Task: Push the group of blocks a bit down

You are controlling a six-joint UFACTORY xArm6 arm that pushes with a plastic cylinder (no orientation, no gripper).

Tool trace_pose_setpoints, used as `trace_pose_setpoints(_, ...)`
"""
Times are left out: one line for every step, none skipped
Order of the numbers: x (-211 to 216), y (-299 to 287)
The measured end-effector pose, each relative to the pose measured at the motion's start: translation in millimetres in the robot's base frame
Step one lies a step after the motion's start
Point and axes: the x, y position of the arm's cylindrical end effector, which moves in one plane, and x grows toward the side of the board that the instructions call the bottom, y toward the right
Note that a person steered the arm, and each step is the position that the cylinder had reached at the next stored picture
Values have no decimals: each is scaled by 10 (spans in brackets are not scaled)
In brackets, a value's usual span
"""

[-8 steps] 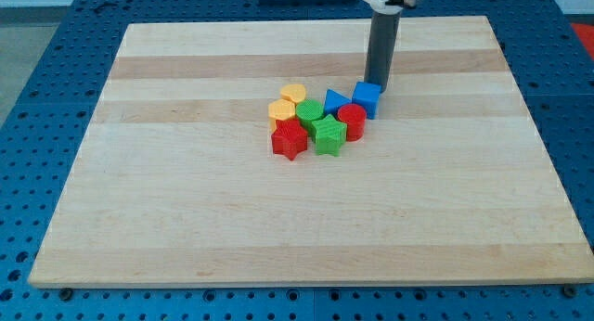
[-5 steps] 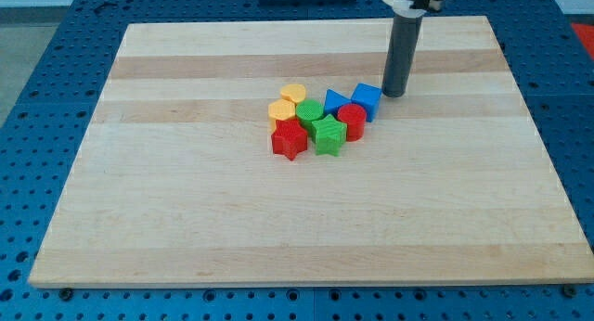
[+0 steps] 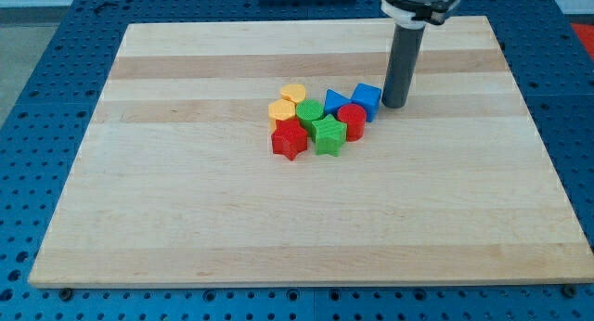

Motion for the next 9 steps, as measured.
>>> trace_pose_setpoints(1,-136)
trace_pose_setpoints(7,-262)
trace_pose_setpoints(-171,-214)
trace_pose_setpoints(-492,-159)
trace_pose_setpoints(-500,-183)
trace_pose_setpoints(-456,-326)
trace_pose_setpoints(-314,-419)
trace_pose_setpoints(-279,-419)
trace_pose_setpoints(-197,-432)
